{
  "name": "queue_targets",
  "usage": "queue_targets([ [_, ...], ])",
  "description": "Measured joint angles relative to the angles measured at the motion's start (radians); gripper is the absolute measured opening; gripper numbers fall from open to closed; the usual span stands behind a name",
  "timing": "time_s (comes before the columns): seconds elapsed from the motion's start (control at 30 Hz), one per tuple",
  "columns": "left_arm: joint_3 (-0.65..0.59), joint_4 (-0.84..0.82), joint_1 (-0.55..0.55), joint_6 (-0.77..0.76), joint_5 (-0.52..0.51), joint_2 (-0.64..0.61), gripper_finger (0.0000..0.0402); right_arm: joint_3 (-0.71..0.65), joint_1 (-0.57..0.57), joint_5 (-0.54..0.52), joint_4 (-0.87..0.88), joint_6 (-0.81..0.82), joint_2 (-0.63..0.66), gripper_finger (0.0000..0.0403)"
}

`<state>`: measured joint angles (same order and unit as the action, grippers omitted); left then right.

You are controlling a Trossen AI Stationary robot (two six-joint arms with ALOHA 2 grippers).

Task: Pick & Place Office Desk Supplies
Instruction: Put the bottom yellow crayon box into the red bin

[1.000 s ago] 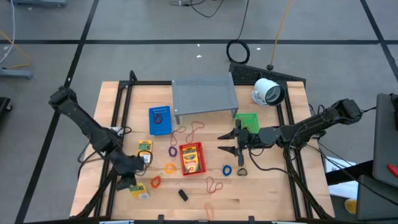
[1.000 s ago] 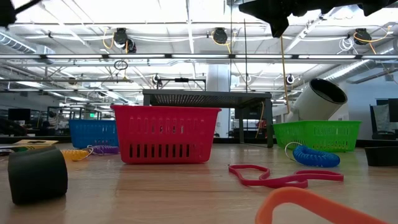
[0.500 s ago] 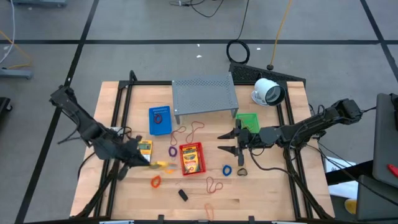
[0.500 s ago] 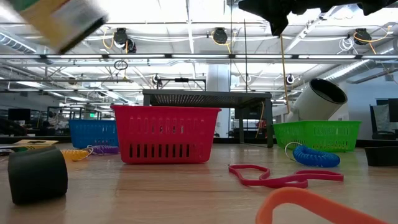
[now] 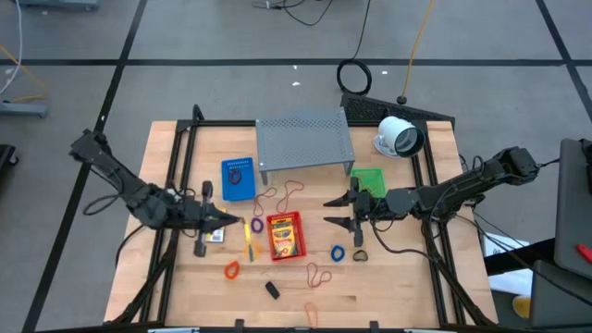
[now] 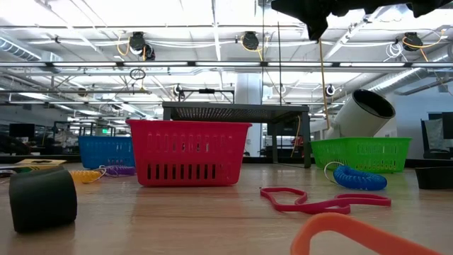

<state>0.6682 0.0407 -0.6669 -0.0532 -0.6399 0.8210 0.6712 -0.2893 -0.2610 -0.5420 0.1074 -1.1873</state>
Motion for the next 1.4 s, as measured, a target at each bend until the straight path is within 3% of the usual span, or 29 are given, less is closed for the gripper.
queue_targets([
  [0.33, 0.000, 0.243, 0.136, 0.104, 0.003, 0.243, 0.0000, 0.000, 0.000, 0.000, -0.005, 0.000, 0.000, 0.0166],
  [0.67, 0.000, 0.259, 0.202, 0.016, 0.003, 0.400, 0.0000, 0.000, 0.000, -0.001, 0.001, 0.000, 0.000, 0.0166],
  [1.03, 0.000, 0.272, 0.189, -0.065, 0.011, 0.465, 0.0000, 0.000, 0.000, -0.004, 0.001, 0.000, 0.000, 0.0166],
  [1.4, -0.001, 0.221, 0.093, -0.170, 0.014, 0.469, 0.0000, 0.000, 0.000, -0.004, 0.005, 0.000, 0.000, 0.0166],
])
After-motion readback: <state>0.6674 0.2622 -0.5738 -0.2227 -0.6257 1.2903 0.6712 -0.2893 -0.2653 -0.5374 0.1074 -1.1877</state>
